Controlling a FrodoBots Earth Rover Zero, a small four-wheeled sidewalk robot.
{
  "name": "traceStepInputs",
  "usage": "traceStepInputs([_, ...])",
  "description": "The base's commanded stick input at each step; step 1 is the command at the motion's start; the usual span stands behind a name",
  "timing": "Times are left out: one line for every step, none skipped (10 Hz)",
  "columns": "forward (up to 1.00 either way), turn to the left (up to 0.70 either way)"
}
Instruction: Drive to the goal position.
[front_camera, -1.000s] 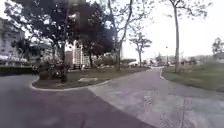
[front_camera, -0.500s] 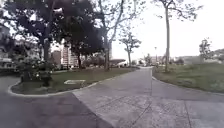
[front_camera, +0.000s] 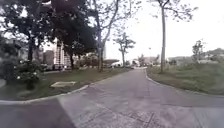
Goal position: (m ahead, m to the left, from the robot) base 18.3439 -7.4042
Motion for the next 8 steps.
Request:
traceStepInputs([1.0, -0.28])
traceStepInputs([1.0, -0.03])
traceStepInputs([1.0, 0.0])
traceStepInputs([1.0, 0.0])
traceStepInputs([1.0, 0.0])
traceStepInputs([1.0, 0.0])
traceStepInputs([1.0, -0.08])
traceStepInputs([1.0, -0.25])
